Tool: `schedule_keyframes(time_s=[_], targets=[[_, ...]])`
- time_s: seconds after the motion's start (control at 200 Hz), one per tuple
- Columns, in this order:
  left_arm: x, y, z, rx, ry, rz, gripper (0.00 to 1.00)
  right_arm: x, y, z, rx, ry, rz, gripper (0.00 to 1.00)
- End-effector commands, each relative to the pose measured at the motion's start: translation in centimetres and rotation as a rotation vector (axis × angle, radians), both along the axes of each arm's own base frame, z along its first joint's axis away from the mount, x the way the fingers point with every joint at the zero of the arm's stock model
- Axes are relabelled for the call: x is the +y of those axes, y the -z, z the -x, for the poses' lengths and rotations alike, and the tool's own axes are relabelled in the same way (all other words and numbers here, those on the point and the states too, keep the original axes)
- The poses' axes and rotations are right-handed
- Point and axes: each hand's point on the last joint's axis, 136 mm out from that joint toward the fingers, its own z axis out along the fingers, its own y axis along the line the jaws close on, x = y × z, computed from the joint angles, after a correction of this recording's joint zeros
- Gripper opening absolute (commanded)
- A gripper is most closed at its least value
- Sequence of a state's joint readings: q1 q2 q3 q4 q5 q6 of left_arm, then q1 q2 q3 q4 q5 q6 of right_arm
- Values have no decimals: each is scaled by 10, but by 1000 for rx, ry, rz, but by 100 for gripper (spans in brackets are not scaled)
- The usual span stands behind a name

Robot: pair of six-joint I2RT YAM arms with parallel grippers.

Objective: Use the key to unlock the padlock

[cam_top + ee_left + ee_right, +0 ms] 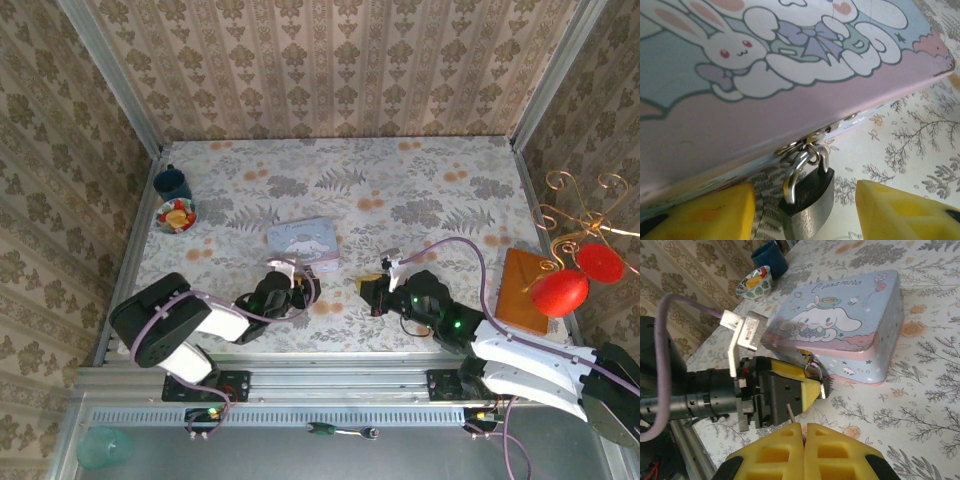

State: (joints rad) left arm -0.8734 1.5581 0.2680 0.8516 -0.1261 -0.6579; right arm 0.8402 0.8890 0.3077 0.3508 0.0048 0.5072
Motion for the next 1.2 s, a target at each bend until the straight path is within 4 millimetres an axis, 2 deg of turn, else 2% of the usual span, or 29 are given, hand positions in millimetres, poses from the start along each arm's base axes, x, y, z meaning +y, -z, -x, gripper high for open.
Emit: schedule_keyframes(time_s=[0.0,0.21,0.33,0.43,0.745,1.045,1.195], targets=[[-8,12,-2,57,10,28,55,4,-16,-7,-24,34,-47,0],[-8,18,-10,83,-52,84,51,5,-22,-6,-4,45,-48,0],[-12,21,-13,93,-61,107,43,4,-25,-9,32,72,-53,0],[-2,26,-16,103,-128,93,36,6,-25,-10,56,81,-68,0],[-3,8,-21,77,-127,60,29,6,-8,-14,146,126,-70,0],[-20,-19,-22,107,-103,176,22,11,2,-17,217,146,-94,0],[-25,-27,-23,105,-97,211,19,6,17,-21,256,168,-65,0]])
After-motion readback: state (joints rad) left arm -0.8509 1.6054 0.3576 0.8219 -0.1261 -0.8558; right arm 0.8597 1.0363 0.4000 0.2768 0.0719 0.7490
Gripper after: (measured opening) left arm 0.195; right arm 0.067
